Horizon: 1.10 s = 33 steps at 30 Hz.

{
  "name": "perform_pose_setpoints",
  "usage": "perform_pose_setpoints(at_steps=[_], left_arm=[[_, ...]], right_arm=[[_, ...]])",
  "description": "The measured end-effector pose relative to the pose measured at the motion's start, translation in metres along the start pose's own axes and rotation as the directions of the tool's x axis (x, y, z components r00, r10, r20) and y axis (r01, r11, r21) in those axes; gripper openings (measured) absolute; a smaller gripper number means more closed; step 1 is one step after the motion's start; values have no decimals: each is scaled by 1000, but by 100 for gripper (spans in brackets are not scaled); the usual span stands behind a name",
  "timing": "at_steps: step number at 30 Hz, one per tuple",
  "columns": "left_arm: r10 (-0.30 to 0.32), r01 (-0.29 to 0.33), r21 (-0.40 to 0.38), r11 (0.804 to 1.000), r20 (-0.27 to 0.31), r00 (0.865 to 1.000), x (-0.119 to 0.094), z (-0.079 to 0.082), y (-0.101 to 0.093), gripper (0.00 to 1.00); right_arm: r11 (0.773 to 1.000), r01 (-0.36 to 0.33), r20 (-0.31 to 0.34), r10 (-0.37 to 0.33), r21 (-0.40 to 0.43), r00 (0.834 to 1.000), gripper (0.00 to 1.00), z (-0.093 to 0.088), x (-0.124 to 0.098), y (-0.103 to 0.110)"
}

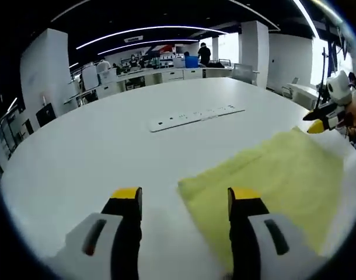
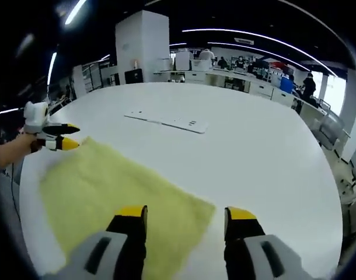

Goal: Fold the garment on the visible template until the final outline fits inside the template.

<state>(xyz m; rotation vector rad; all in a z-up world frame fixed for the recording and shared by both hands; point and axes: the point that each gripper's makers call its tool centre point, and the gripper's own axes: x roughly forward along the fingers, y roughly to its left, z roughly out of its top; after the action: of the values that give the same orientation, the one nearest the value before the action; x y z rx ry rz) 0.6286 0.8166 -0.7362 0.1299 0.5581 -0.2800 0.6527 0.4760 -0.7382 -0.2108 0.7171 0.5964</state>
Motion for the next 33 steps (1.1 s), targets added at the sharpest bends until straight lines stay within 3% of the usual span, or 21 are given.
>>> perform_pose_setpoints(at_steps=[6,14,21,28,33], left_arm=[[-86,86,-14,996,19,996,-32,-7,-16,78],[-141,141,-1,990,36,989,-70,-23,-32,84],[-205,205,-25,978,21,979,-94,-45,-50,81],[-226,226,-30,974,-16,974,-106,-66,-55,73],[-224,224,-54,973,-1,975,-114,-73,-57,67]], right_arm=[[992,-109,14,108,58,994,62,-9,-21,21],[984,-175,-9,175,15,985,65,-27,-47,44],[978,-206,-39,206,-9,978,66,-45,-69,61],[974,-226,-68,224,-12,972,63,-66,-84,77],[978,-205,-78,202,-33,976,55,-83,-92,78]])
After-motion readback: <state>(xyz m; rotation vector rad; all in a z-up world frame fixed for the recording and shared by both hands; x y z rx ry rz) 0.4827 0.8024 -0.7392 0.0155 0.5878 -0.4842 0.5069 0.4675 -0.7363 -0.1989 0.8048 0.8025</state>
